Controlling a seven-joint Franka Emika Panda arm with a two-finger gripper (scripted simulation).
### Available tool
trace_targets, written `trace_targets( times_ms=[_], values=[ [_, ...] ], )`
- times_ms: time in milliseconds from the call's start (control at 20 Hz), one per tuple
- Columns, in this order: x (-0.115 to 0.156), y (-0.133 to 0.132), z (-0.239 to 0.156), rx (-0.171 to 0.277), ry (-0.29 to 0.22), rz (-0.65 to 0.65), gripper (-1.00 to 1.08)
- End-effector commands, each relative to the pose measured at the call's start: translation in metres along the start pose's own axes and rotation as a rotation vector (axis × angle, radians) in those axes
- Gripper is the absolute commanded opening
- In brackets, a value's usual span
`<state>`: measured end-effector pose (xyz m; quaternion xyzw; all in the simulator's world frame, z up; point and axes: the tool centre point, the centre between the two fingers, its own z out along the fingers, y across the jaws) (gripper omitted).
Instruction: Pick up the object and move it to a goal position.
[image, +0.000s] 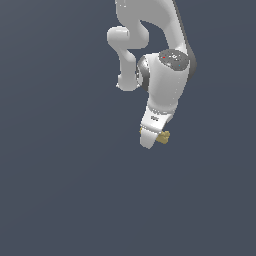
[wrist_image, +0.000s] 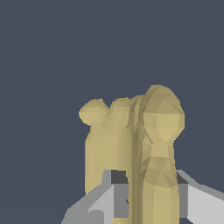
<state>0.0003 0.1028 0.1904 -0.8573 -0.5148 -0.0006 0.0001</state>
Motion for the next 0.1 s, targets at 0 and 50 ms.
trace_targets(
  times_ms=[0, 50],
  values=[
    [0.0006, 0.0018, -0.0023, 0.000, -0.001, 0.000, -1.00],
    [0.0007, 0.0019, -0.0024, 0.000, -0.001, 0.000, -1.00]
  ],
)
